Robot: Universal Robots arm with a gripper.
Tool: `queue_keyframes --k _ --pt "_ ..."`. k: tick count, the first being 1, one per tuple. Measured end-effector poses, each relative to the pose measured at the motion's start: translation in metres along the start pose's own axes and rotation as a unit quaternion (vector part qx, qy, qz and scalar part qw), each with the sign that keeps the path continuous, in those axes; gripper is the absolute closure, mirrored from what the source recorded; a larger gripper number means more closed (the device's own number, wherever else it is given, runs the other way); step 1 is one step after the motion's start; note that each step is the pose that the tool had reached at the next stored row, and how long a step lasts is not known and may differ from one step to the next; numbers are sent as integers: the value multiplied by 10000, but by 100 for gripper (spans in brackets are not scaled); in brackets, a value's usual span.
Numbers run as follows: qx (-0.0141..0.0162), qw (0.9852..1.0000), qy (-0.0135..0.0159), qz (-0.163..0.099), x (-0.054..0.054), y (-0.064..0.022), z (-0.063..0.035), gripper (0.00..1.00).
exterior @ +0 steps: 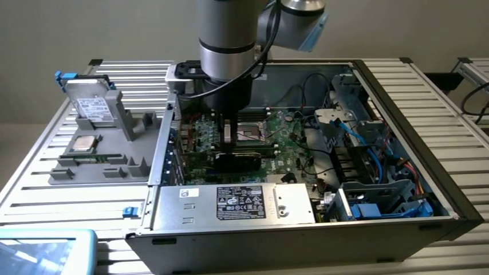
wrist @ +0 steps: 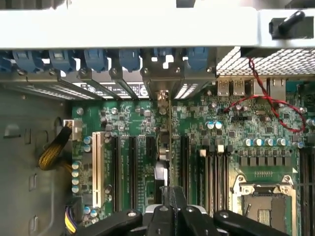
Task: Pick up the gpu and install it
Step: 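Press down on the gpu until it lock into place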
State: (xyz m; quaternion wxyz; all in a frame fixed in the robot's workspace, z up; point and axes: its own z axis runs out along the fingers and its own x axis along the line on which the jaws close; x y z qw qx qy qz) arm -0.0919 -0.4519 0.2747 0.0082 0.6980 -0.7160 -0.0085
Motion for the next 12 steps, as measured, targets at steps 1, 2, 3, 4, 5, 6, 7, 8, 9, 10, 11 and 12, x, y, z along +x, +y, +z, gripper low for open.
queue_keyframes --k 1,2,3,4,5,6,7,8,9,10,11,12 --pt "-6 10000 0 0 1 5 -34 88" --pt "-9 10000 0 0 1 11 -77 88" --pt "-12 10000 1 0 1 18 -120 88" --pt "-11 10000 1 0 1 25 -165 88" --pt "-12 10000 1 0 1 29 -189 88" --pt "-12 10000 2 0 1 31 -189 88" --pt "-12 10000 2 -1 1 31 -189 88" --pt "-12 10000 2 -1 1 31 -189 88" --pt "-12 10000 2 -1 1 31 -189 88" --pt "-12 10000 2 0 1 31 -189 88" --pt "-12 10000 3 0 1 31 -190 88" --pt "-12 10000 2 0 1 31 -190 88"
